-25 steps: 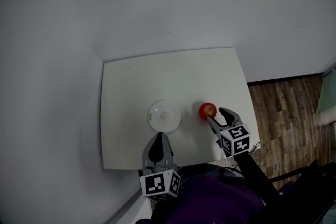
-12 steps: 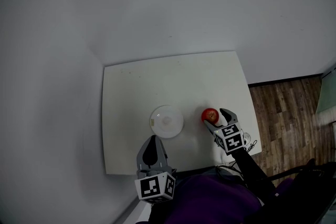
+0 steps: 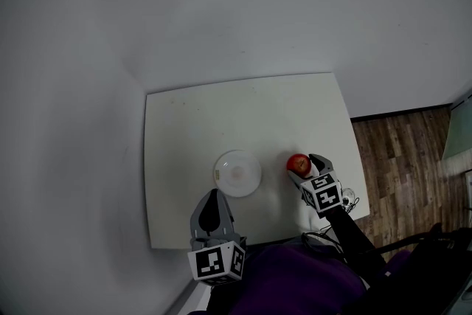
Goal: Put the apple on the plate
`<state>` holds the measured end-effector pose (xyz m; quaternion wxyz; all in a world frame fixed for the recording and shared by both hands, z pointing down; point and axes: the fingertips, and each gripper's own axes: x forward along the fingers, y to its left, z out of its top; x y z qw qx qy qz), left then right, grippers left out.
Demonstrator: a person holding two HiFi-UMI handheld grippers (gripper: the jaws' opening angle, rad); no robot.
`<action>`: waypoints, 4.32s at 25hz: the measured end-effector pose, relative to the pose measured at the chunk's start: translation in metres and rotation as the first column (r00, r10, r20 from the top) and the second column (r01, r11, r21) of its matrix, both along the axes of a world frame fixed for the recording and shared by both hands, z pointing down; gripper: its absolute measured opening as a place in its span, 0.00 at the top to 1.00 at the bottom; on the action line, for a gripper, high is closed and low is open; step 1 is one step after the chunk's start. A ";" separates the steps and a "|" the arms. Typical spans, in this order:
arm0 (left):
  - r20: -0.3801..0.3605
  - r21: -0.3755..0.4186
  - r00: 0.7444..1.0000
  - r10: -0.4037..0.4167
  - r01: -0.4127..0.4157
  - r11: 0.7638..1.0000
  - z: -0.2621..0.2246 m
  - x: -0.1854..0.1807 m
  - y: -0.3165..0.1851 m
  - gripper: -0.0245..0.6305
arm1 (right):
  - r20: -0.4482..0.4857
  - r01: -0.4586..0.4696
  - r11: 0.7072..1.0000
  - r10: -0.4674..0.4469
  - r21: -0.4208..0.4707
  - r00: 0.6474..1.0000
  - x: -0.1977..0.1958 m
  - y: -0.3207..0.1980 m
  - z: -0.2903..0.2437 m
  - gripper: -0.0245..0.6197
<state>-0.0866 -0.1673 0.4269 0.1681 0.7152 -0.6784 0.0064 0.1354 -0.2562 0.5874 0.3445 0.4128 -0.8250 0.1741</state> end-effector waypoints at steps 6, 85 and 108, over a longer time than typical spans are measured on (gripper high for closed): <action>-0.007 -0.004 1.000 0.000 0.000 1.000 0.001 -0.007 -0.003 0.95 | -0.025 0.011 1.000 -0.011 -0.005 1.000 -0.002 -0.002 0.000 0.46; 0.006 -0.013 0.973 -0.232 0.232 0.973 0.004 -0.101 0.060 0.95 | 0.014 0.417 0.909 -0.417 0.022 0.909 -0.187 0.031 -0.017 0.46; 0.016 -0.013 0.977 -0.214 0.214 0.977 0.002 -0.102 0.059 0.95 | 0.063 0.431 0.902 -0.430 0.006 0.900 -0.192 0.035 -0.010 0.46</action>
